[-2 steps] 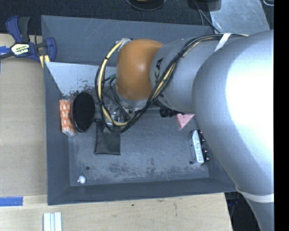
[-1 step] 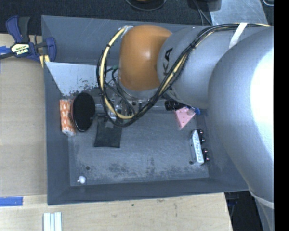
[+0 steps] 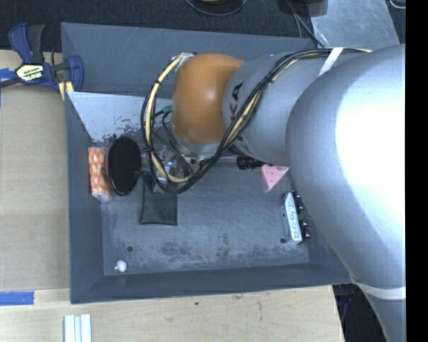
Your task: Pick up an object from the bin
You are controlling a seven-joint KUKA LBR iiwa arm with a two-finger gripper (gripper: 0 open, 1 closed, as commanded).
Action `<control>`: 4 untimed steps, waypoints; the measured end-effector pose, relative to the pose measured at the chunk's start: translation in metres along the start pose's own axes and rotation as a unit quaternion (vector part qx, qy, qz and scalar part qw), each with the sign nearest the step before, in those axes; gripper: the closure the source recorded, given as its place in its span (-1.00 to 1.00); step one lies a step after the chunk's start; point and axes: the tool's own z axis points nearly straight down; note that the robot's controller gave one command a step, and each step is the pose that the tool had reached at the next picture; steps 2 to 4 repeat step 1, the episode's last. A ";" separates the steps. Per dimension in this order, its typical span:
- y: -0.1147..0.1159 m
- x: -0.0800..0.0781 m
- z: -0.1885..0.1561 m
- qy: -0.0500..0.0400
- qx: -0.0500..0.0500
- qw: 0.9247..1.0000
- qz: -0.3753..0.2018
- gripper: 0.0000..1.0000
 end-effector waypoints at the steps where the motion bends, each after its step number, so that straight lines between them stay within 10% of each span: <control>1: -0.006 -0.001 0.036 0.003 0.000 1.000 0.007 1.00; 4: -0.006 -0.001 0.036 0.003 0.000 1.000 0.007 1.00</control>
Offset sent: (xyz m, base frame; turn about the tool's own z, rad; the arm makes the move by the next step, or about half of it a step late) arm -0.0129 -0.0026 0.1105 -0.0390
